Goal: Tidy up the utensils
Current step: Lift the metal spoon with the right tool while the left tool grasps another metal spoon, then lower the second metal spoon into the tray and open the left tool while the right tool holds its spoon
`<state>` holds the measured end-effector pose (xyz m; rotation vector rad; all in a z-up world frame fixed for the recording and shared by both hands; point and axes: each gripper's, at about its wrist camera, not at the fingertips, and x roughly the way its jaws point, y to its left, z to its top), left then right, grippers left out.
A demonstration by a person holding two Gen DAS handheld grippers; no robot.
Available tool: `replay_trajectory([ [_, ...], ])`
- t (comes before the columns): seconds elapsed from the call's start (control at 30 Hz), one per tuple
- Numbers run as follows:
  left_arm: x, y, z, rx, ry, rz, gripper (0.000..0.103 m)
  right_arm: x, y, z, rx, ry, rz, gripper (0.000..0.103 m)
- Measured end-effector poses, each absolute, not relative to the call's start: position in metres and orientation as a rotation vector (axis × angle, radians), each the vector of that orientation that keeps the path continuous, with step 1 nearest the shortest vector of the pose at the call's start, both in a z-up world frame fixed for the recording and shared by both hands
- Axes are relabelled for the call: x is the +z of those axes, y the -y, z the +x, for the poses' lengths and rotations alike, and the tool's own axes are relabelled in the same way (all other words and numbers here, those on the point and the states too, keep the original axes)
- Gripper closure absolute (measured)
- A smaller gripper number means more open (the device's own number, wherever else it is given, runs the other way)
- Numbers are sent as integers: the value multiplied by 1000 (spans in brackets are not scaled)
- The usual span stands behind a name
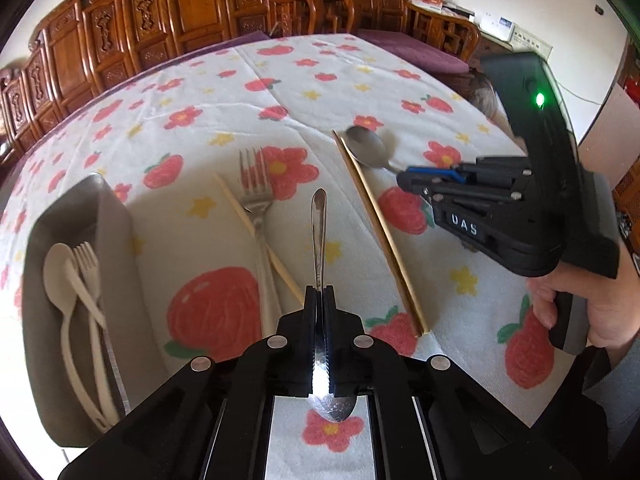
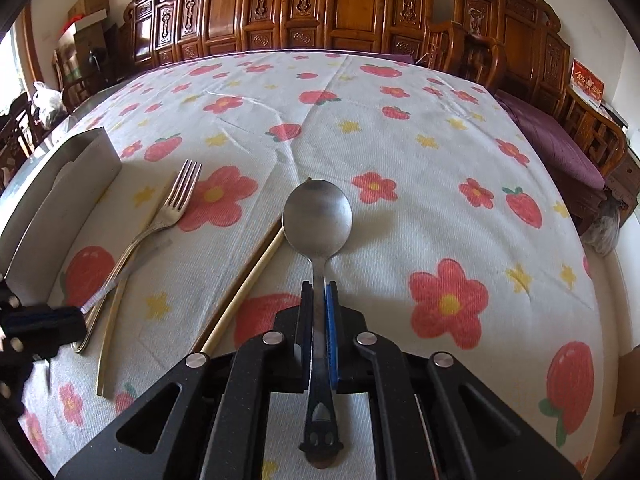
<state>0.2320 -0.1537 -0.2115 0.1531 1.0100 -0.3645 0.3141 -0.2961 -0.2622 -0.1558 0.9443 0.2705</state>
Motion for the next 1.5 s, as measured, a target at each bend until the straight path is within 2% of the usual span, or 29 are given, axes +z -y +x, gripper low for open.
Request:
replay_trajectory([
  [0.6,-141,68,230,-256,-874,95,100,-214,270,284,285,-809,-174,96],
  [0.97,-165,5,241,-134,-918,54,100,-205,246,274,326,-773,-206,96],
  [1.5,-199,-23,241,-56,-982,62,100,-210,231,276,344,-778,-236,96],
])
